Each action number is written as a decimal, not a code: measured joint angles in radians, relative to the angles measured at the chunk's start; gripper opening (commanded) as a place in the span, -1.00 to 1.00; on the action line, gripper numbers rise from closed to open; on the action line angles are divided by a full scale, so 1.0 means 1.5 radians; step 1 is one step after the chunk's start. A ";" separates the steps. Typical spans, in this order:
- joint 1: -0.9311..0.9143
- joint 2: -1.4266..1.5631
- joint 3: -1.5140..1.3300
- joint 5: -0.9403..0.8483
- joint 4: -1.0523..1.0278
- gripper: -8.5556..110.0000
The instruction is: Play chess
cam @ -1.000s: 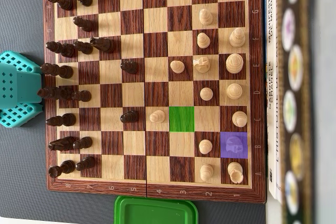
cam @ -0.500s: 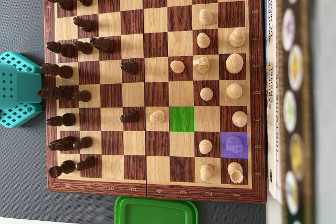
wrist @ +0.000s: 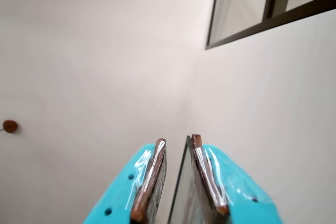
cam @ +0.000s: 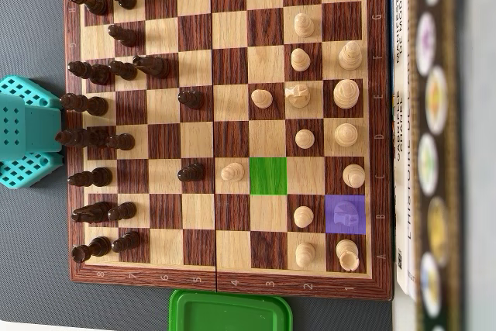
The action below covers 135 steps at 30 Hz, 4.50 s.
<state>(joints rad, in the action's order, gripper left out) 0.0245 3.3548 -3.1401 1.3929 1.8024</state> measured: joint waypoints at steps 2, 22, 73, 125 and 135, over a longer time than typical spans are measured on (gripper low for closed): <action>0.000 0.000 0.000 0.000 0.000 -0.70; 0.000 0.000 0.000 0.000 0.000 -0.70; -0.002 -0.011 0.000 -0.002 -0.886 -0.70; -0.013 -0.489 0.486 0.103 -1.834 -0.70; -0.019 -0.768 0.654 0.150 -1.834 -0.57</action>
<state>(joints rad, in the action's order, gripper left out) -0.0046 2.2028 -2.1583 1.6183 -0.9480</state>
